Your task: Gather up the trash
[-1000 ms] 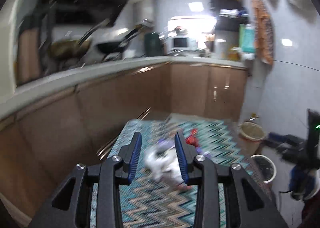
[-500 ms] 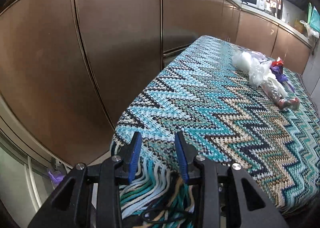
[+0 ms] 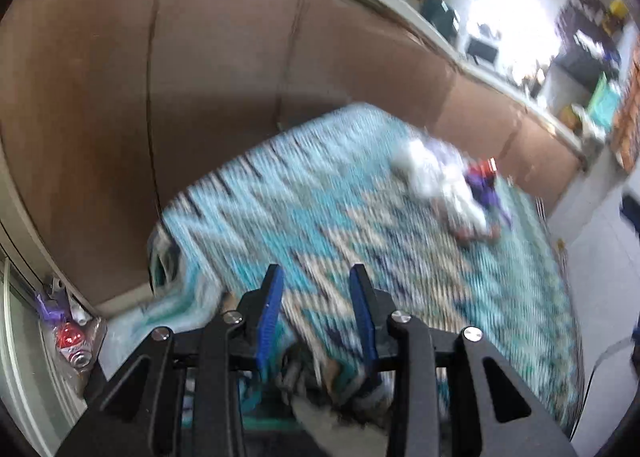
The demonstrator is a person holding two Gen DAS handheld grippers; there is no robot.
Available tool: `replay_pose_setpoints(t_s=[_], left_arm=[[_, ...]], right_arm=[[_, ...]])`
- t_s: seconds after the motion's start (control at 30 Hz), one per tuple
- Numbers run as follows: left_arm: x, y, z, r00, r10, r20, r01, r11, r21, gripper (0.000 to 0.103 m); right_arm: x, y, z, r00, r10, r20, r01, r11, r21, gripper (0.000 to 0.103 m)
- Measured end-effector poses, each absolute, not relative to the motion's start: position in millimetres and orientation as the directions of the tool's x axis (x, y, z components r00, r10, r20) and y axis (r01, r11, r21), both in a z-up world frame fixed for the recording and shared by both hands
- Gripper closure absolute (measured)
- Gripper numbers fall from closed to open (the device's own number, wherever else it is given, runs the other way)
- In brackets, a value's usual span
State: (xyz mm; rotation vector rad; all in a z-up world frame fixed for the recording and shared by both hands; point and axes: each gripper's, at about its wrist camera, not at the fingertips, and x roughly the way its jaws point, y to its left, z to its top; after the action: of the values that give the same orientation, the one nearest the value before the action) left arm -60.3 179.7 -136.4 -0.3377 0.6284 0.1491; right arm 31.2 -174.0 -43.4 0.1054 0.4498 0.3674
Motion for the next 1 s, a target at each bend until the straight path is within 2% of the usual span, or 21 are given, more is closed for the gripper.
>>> replay_pose_setpoints(t_s=[0.17, 0.33, 0.47, 0.7, 1.0], left_arm=[[-37.1, 204.5, -134.3, 0.843, 0.096, -0.530, -0.306, 0.895, -0.325, 0.070], [-15.2, 229.1, -166.2, 0.820, 0.132, -0.557, -0.392, 0.839, -0.377, 0.070], [-4.2, 246.9, -185.9, 0.826, 0.084, -0.558, -0.408, 0.772, -0.488, 0.070], [-6.7, 257.5, -198.7, 0.860, 0.088, -0.503, -0.414, 0.698, -0.584, 0.070], [-61.4, 243.7, -187.7, 0.826, 0.081, -0.558, -0.424, 0.742, -0.520, 0.070]], right_arm=[[31.3, -172.8, -45.7, 0.832, 0.377, -0.406, -0.329, 0.926, 0.185, 0.052], [31.9, -164.3, -45.5, 0.829, 0.364, -0.425, -0.328, 0.931, 0.160, 0.052], [33.4, -153.2, -43.8, 0.824, 0.352, -0.443, -0.334, 0.935, 0.120, 0.052], [32.6, -129.9, -40.7, 0.823, 0.337, -0.458, -0.348, 0.935, 0.062, 0.052], [29.8, -106.2, -35.6, 0.815, 0.360, -0.454, -0.403, 0.915, 0.004, 0.052]])
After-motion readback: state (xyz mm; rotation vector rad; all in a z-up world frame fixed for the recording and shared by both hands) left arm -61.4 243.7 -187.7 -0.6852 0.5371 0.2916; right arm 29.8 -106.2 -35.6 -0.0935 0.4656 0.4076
